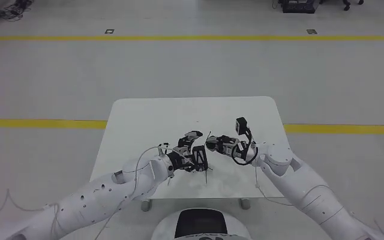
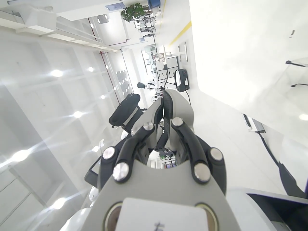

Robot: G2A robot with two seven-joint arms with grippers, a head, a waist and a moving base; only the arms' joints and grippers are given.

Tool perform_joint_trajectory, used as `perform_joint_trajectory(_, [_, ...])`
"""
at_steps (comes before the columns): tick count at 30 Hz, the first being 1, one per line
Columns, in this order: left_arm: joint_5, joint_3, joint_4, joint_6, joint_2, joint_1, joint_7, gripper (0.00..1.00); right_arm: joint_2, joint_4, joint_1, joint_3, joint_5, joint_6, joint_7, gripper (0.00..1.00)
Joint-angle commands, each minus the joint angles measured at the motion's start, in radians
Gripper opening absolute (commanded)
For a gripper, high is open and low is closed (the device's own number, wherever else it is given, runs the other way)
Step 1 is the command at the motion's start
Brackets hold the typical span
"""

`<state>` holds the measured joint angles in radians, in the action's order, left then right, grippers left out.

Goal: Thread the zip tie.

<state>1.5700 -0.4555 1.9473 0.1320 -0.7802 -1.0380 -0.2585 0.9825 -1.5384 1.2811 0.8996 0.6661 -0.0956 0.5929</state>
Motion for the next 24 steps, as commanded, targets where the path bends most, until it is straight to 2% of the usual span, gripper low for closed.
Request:
perform_joint_trajectory(1, [0.0, 0.019, 0.007, -0.014, -0.001, 0.032, -0.058, 1.0, 0.004, -0.002, 0.006, 0.003, 0.022, -0.004, -0.004, 0.0])
perform_joint_trajectory(4, [0.0, 0.05, 0.015, -0.076, -0.001, 0.064, -0.101, 1.0, 0.01, 0.001, 0.01, 0.007, 0.054, -0.008, -0.008, 0.0])
perform_joint_trajectory(5, [0.0, 0.054, 0.015, -0.083, -0.001, 0.067, -0.103, 1.0, 0.01, 0.001, 0.01, 0.007, 0.054, -0.008, -0.008, 0.0])
perform_joint_trajectory(12, [0.0, 0.053, 0.011, -0.08, -0.002, 0.067, -0.093, 1.0, 0.012, -0.005, 0.016, 0.008, 0.058, -0.005, -0.017, 0.0])
perform_joint_trajectory(18, [0.0, 0.065, 0.015, -0.076, 0.0, 0.107, -0.07, 1.0, 0.018, 0.005, 0.024, 0.031, 0.124, -0.003, 0.008, 0.0])
perform_joint_trajectory(24, [0.0, 0.064, 0.013, -0.076, -0.001, 0.104, -0.065, 1.0, 0.018, 0.005, 0.024, 0.031, 0.124, -0.003, 0.008, 0.0])
